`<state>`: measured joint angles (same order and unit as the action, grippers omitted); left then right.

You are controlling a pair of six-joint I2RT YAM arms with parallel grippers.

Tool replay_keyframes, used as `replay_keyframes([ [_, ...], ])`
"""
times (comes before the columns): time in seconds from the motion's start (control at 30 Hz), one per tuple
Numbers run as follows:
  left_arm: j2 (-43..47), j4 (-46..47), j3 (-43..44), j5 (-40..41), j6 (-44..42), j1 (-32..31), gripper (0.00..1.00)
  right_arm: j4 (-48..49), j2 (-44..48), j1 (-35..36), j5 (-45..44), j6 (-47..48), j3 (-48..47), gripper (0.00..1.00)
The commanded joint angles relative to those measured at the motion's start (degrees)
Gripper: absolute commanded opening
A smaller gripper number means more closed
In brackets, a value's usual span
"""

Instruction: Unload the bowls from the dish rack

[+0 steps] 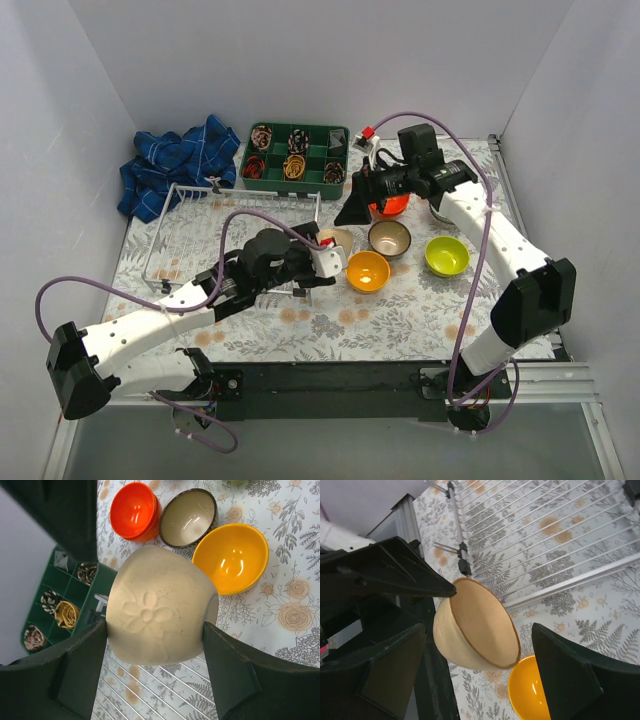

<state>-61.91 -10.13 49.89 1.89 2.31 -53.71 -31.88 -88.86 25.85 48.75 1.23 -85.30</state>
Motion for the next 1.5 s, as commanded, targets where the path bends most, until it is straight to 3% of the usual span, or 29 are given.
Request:
replay_keyframes([
  [0.0, 1.62, 5.64, 1.35, 4.35, -8.45, -3.06, 0.24, -4.76, -3.33, 0.08, 12.50, 5.53, -4.97, 0.93],
  [0.23, 0.65, 8.81, 0.39, 4.96, -12.32, -4.82, 0.24, -18.90, -6.85, 1.66, 15.49, 17.47, -5.84, 0.88],
  [0.33, 0.30, 9.34, -0.05, 5.05, -12.85, -5.17, 0.24, -25.41, -8.87, 2.80, 15.76, 23.01, -6.90, 0.80],
  [0.43, 0.04, 9.25, -0.23, 4.88, -12.33, -5.44, 0.24, -29.11, -10.45, 3.68, 16.37, 26.45, -7.86, 0.56],
  [0.47, 0.12, 9.34, -0.40, 4.88, -12.06, -5.52, 0.25, -29.38, -11.07, 3.77, 16.46, 26.71, -7.95, 0.36],
  [0.57, 0.30, 9.86, -1.81, 5.84, -10.66, -5.44, 0.29, -29.65, -11.16, 3.77, 16.29, 26.98, -8.31, 0.02],
  [0.67, 0.39, 13.64, -4.70, 8.29, -8.56, -5.44, 0.39, -29.47, -10.46, 3.69, 14.63, 27.33, -8.39, 0.01],
  [0.7, 0.47, 15.30, -5.41, 9.78, -7.59, -5.44, 0.52, -29.38, -10.20, 3.69, 13.49, 27.07, -8.31, 0.01],
  [0.77, 0.47, 16.80, -7.08, 11.11, -5.31, -5.35, 0.62, -29.03, -9.58, 3.34, 9.46, 25.93, -8.57, 0.01],
  [0.8, 0.39, 17.94, -7.35, 12.60, -1.55, -5.26, 0.77, -28.68, -9.23, 3.16, 8.13, 25.14, -8.57, 0.01],
  [0.9, 0.82, 18.13, -7.87, 14.01, 6.45, -3.86, 0.98, -24.21, -6.86, 2.63, -0.47, 20.05, -7.17, 0.01],
  [1.03, 2.32, 16.29, -7.53, 12.53, 17.36, 0.00, 0.98, -15.96, -1.69, 2.54, -15.06, 14.16, -2.70, 0.01],
  [1.17, 4.60, 13.12, -6.65, 8.31, 29.22, 7.91, 0.98, -7.86, 1.58, 2.63, -31.74, 10.11, 3.02, 0.01],
  [1.3, 5.66, 7.79, -4.29, 10.15, 41.26, 12.40, 0.98, 2.23, 3.34, 3.59, -43.02, 5.19, 9.52, 0.01],
  [1.33, 5.31, 6.45, -3.66, 10.41, 47.38, 13.97, 0.98, 3.48, 2.99, 4.90, -45.13, 3.88, 10.32, 0.01],
  [1.47, 4.25, -0.31, -1.20, 12.78, 57.25, 14.87, 0.98, 5.95, 0.01, 8.08, -57.07, -0.08, 11.64, 0.01],
])
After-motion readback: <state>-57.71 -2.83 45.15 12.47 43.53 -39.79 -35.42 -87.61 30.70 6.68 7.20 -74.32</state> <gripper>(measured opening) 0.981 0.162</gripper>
